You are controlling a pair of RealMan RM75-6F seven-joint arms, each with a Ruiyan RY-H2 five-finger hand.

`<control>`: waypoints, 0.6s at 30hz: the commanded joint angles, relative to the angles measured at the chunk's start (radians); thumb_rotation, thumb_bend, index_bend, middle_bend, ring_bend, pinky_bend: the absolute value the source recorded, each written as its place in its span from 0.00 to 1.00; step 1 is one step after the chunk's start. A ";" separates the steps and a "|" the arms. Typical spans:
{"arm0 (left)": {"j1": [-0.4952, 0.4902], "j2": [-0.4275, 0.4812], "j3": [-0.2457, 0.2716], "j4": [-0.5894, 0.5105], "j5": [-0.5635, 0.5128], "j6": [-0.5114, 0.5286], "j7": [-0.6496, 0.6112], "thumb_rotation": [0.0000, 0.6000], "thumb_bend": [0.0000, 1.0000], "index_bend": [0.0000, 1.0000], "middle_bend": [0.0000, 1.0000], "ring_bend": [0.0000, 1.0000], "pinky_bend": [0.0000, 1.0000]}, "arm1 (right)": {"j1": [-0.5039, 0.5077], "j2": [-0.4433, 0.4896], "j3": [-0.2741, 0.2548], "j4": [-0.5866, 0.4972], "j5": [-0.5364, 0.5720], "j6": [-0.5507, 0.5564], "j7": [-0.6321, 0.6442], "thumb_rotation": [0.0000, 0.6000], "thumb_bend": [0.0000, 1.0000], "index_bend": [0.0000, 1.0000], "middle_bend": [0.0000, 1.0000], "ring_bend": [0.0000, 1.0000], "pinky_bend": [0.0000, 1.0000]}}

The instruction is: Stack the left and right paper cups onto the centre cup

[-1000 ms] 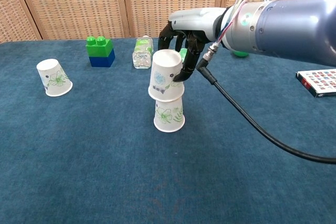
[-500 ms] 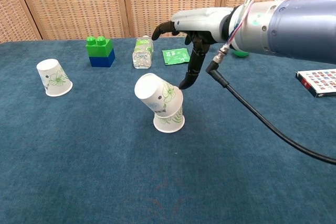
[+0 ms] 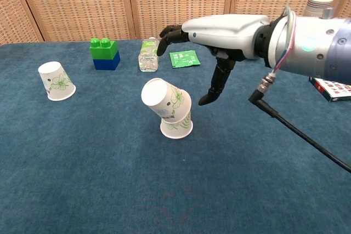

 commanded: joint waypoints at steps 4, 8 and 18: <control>-0.003 -0.004 0.000 -0.004 -0.007 -0.006 0.012 1.00 0.05 0.00 0.00 0.00 0.00 | -0.080 -0.021 -0.120 0.121 -0.375 0.057 0.132 1.00 0.07 0.21 0.04 0.00 0.11; -0.003 -0.001 0.001 -0.006 -0.008 -0.008 0.008 1.00 0.05 0.00 0.00 0.00 0.00 | -0.073 -0.050 -0.118 0.159 -0.393 0.023 0.068 1.00 0.07 0.21 0.04 0.00 0.11; -0.002 0.009 0.003 -0.006 -0.003 -0.009 -0.015 1.00 0.05 0.00 0.00 0.00 0.00 | -0.091 -0.096 -0.073 0.204 -0.292 -0.019 -0.032 1.00 0.07 0.21 0.02 0.00 0.11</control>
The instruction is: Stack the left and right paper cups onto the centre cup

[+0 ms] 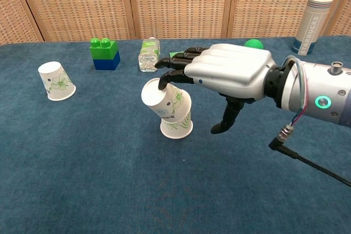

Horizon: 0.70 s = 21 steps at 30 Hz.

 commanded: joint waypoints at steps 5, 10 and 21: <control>0.000 0.002 0.001 0.001 0.001 -0.001 -0.005 1.00 0.05 0.00 0.00 0.00 0.00 | -0.026 -0.008 0.029 0.013 0.094 -0.019 -0.042 1.00 0.07 0.21 0.01 0.00 0.11; -0.001 0.000 0.001 0.002 -0.003 -0.005 0.000 1.00 0.05 0.00 0.00 0.00 0.00 | -0.040 0.009 0.035 -0.007 0.105 -0.011 -0.052 1.00 0.07 0.21 0.01 0.00 0.11; -0.012 -0.007 -0.010 0.019 -0.017 -0.016 -0.007 1.00 0.05 0.00 0.00 0.00 0.00 | -0.153 0.234 0.052 -0.102 -0.003 0.159 0.076 1.00 0.03 0.12 0.00 0.00 0.01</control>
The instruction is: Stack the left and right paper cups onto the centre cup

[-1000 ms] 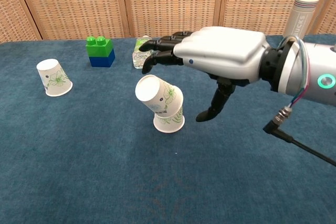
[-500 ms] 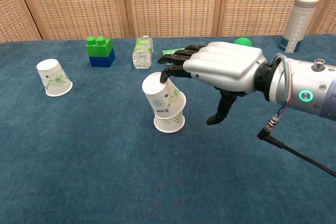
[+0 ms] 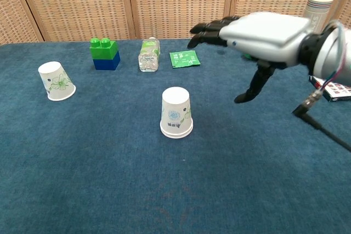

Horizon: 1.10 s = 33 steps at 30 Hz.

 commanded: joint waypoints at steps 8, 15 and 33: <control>-0.054 -0.055 -0.059 0.079 0.015 0.001 -0.059 1.00 0.05 0.00 0.00 0.00 0.00 | -0.294 0.260 -0.126 0.053 -0.096 0.240 0.275 1.00 0.00 0.00 0.00 0.00 0.00; -0.180 -0.026 -0.118 0.063 -0.099 -0.187 0.036 1.00 0.05 0.00 0.00 0.00 0.00 | -0.446 0.220 -0.150 0.128 -0.087 0.379 0.296 1.00 0.00 0.00 0.00 0.00 0.00; -0.483 -0.271 -0.172 0.399 -0.284 -0.575 0.063 1.00 0.05 0.00 0.01 0.05 0.14 | -0.539 0.184 -0.104 0.213 -0.111 0.441 0.461 1.00 0.00 0.00 0.00 0.00 0.00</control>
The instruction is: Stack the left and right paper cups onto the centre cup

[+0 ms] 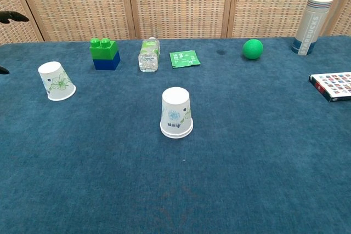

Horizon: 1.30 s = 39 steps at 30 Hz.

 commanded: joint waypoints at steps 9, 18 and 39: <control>-0.138 -0.253 -0.009 0.361 -0.051 -0.158 -0.080 1.00 0.15 0.12 0.13 0.17 0.25 | -0.014 0.000 0.048 0.059 0.018 -0.021 0.069 1.00 0.00 0.00 0.00 0.00 0.00; -0.210 -0.385 -0.001 0.586 -0.019 -0.242 -0.150 1.00 0.28 0.30 0.30 0.31 0.34 | -0.020 -0.016 0.076 0.089 0.031 -0.050 0.068 1.00 0.00 0.00 0.00 0.00 0.00; -0.161 -0.172 -0.018 0.189 0.190 0.038 -0.291 1.00 0.29 0.39 0.38 0.38 0.36 | -0.035 -0.022 0.112 0.083 0.025 -0.069 0.061 1.00 0.00 0.00 0.00 0.00 0.00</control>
